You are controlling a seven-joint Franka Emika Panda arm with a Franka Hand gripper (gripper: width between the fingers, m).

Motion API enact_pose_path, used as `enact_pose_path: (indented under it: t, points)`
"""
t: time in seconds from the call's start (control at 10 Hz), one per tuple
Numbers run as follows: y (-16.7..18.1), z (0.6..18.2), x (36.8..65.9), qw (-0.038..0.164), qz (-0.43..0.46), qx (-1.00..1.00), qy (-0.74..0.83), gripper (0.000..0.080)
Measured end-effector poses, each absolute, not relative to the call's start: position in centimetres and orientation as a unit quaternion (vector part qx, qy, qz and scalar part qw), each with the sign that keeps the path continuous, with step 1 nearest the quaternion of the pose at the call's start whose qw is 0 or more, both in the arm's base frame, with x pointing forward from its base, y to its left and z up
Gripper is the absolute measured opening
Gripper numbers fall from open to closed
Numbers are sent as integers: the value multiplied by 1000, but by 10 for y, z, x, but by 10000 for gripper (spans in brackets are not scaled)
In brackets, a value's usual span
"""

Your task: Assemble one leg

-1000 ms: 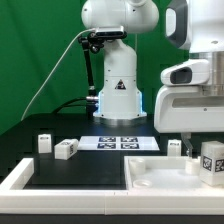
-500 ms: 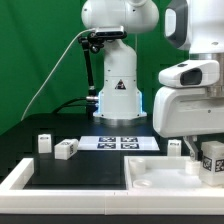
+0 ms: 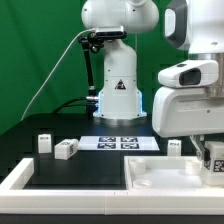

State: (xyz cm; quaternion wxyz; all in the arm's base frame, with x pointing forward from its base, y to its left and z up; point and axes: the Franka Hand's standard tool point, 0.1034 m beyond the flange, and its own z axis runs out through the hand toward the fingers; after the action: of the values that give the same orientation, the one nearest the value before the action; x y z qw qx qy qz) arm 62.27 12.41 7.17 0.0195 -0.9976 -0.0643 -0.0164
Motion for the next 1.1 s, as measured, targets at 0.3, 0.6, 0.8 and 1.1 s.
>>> enact_pose_path:
  t: [0.3,0.6,0.8,1.1]
  points:
    - [124,71,622,24,-19,-995,91,292]
    - [123,70,623,33,-22,-960,279,292]
    - [122,69,624,44,-30,-908,416,292]
    - [123,69,622,53,-21,-833,550,292]
